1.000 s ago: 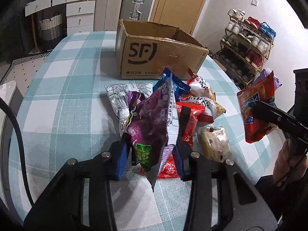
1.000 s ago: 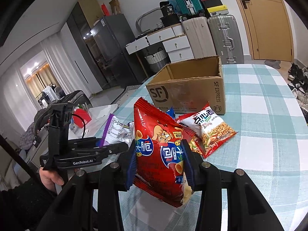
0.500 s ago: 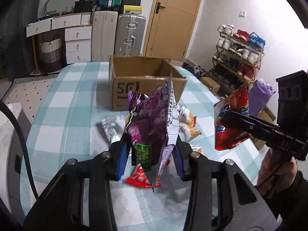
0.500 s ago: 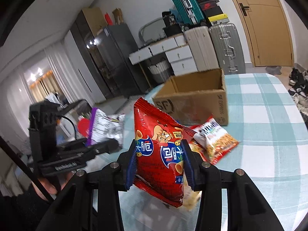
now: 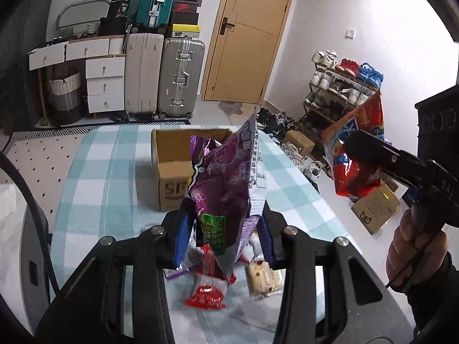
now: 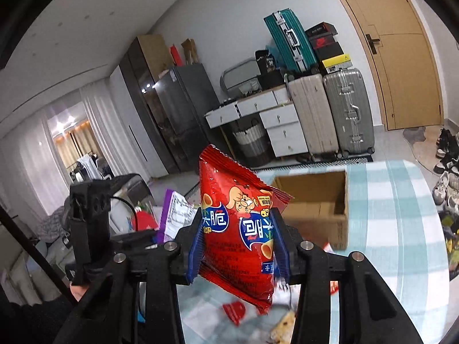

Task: Organize snacks
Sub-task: 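Carry both bags over the cardboard box and open both grippers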

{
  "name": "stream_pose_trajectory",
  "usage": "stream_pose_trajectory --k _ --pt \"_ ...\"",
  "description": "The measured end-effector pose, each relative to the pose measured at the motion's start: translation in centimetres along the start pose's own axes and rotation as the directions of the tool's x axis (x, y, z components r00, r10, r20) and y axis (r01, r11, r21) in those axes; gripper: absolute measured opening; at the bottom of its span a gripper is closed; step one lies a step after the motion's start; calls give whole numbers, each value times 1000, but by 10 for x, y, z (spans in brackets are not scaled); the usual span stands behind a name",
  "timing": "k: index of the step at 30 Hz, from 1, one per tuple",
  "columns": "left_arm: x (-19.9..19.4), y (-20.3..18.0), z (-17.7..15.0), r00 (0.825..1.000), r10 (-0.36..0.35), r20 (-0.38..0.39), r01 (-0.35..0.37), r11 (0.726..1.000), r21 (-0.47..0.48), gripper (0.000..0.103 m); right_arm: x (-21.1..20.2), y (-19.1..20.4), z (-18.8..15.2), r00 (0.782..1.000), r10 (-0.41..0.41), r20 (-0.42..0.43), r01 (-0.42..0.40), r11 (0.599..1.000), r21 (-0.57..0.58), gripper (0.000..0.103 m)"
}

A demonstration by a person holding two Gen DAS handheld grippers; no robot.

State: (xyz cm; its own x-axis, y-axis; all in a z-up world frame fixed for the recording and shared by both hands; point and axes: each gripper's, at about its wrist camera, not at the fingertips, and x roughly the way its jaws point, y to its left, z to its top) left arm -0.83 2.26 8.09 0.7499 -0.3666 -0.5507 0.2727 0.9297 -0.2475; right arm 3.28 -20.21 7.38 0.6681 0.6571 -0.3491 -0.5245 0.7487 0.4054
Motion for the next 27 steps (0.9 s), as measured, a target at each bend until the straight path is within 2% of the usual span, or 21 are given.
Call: stream_pose_trajectory --k 8,15,18,23,27 --pt "0 -8 74 1000 -3 -9 3 1000 8 38 16 3 52 1000 -12 8 12 1000 7 42" --pt "39 -19 131 998 40 -40 -39 999 23 38 50 -22 95 998 -66 -1 66 996 57 42" --pt "66 -14 145 996 49 -71 -49 999 4 38 67 -38 108 995 -99 -14 99 993 64 42" --pt "130 -1 156 988 76 -137 -75 997 13 38 101 -66 110 985 -156 -71 160 985 61 42" --pt "179 22 153 979 61 -194 -73 996 -54 38 131 -92 105 973 -198 -120 207 976 69 42"
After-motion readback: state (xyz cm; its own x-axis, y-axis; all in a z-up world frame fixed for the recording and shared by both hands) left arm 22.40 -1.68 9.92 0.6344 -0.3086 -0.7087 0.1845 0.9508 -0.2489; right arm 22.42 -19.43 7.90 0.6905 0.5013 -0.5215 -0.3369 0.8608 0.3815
